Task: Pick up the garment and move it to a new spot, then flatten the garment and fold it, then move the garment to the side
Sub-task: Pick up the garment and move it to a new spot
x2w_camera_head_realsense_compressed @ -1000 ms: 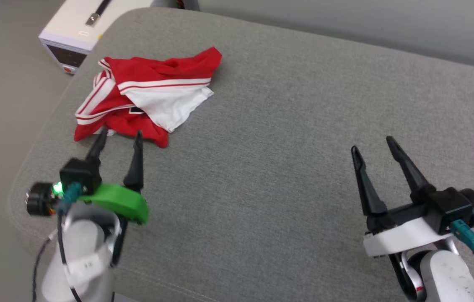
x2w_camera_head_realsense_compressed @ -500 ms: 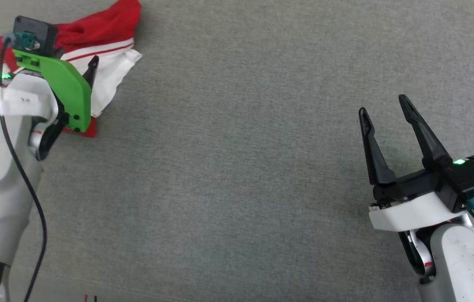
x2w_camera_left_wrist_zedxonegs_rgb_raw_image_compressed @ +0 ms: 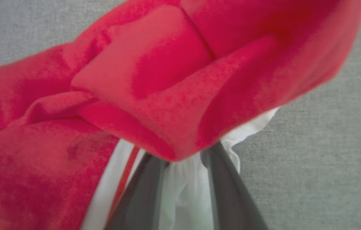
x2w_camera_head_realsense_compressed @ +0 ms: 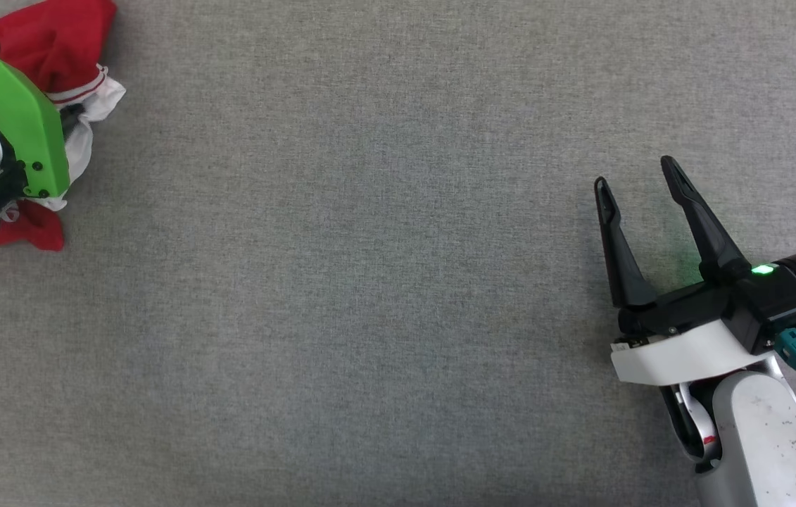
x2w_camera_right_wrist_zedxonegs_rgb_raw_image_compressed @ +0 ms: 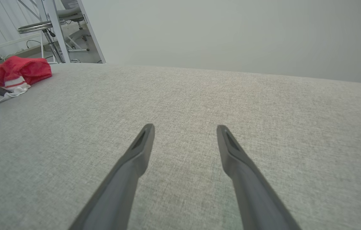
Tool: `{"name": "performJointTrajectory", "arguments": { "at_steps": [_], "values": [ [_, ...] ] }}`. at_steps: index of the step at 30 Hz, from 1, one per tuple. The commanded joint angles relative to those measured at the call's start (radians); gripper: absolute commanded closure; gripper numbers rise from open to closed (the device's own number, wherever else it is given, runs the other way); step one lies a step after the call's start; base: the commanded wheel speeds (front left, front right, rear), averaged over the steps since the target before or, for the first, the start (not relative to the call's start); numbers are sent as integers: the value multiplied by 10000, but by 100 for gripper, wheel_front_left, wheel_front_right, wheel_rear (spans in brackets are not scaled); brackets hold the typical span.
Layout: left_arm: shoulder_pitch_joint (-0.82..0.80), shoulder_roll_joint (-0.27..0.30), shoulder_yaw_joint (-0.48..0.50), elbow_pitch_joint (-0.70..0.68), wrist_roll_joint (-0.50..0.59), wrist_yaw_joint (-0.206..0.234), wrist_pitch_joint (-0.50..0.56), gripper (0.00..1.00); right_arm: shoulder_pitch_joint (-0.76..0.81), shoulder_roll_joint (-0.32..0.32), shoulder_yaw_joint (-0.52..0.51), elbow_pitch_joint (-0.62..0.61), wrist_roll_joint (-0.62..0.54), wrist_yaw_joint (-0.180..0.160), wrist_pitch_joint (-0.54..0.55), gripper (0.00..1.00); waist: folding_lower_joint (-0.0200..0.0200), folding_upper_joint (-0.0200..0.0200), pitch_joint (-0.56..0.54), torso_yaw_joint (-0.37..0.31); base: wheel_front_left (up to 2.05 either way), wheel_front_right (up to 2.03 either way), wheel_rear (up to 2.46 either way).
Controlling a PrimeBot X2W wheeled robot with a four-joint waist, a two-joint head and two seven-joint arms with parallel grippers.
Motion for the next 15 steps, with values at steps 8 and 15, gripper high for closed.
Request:
{"name": "performJointTrajectory", "arguments": {
  "at_steps": [8,15],
  "values": [
    [848,-400,-4,187,-414,-20,-1581,100,-64,96,-64,501,-88,-11,-170,0,0,-1,-1011,183,0,0,0],
    [1222,-221,338,-1250,51,277,-4299,100,552,266,-309,1032,40,-11,-246,0,0,-1,-2755,334,0,0,0]
  ]
}}
